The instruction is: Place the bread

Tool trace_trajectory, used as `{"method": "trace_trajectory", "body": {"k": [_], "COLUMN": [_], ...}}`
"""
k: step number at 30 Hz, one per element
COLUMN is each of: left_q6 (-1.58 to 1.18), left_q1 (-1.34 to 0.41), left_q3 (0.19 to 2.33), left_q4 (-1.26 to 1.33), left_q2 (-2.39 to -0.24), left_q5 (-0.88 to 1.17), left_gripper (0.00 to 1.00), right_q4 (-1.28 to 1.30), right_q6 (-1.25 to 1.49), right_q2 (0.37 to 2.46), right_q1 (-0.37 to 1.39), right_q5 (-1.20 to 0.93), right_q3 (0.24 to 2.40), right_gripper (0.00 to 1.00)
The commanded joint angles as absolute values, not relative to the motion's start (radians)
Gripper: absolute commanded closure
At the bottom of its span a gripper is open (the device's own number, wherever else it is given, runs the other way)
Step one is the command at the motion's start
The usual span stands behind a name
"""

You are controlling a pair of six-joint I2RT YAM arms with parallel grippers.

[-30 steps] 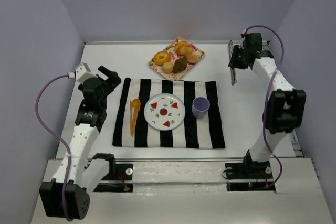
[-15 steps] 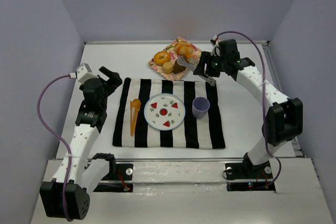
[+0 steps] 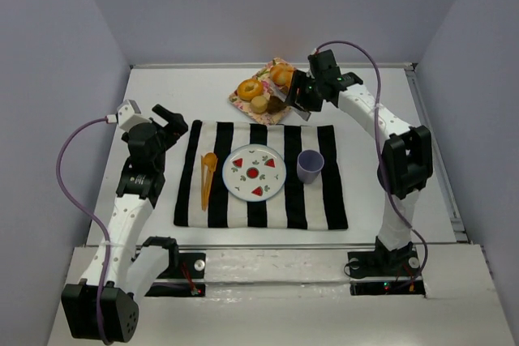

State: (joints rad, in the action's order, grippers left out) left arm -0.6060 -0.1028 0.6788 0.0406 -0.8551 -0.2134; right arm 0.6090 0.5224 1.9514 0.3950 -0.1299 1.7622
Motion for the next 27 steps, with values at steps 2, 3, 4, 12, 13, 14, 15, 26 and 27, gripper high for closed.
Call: {"method": "trace_trajectory", "body": {"k": [2,3,4,12,13,14,15,26,27], "left_q6": [-0.589,-0.589,-0.589,-0.591,-0.591,-0.591,-0.591,-0.598,-0.600], "left_q1": [-0.098,-0.098,-0.098,-0.098,-0.097,-0.097,-0.097,-0.097,-0.097], "left_q3": [0.670,0.669,0.667,0.666,0.667,0.667,0.669,0.667,0.667], "left_q4": [0.081,0.081,0.081,0.086,0.083,0.081,0.078,0.071,0.071], "left_q2": [-0.851,-0.853,-0.853,-0.857,-0.857,-0.857,-0.857,-0.827,-0.827], "left_q5": [-0.224,-0.225,-0.227,-0.227,-0.227,-0.229,-0.229,-0.218,-0.216], "left_gripper": [0.01,0.01,0.01,0.01,0.01,0.01,0.01,0.01,0.01], "right_q4": [0.660,0.669,0.686,0.693,0.693,0.693,0.692,0.629,0.620], "right_q6": [0.558,0.563,0.566,0.581,0.578,0.577,0.575,0.435,0.413], "right_q2": [2.008,2.026,2.032,2.072,2.077,2.080,2.080,1.861,1.832], "right_q1": [0.414,0.414,0.414,0.423,0.423,0.423,0.432,0.460,0.460], "right_q5": [-0.107,-0.100,-0.089,-0.112,-0.118,-0.121,-0.120,-0.074,-0.083], "right_q3": [1.870,1.878,1.884,1.904,1.908,1.913,1.916,1.841,1.813], "right_gripper": [0.34,0.34,0.34,0.39,0.42,0.49,0.53,0.71,0.72]}}
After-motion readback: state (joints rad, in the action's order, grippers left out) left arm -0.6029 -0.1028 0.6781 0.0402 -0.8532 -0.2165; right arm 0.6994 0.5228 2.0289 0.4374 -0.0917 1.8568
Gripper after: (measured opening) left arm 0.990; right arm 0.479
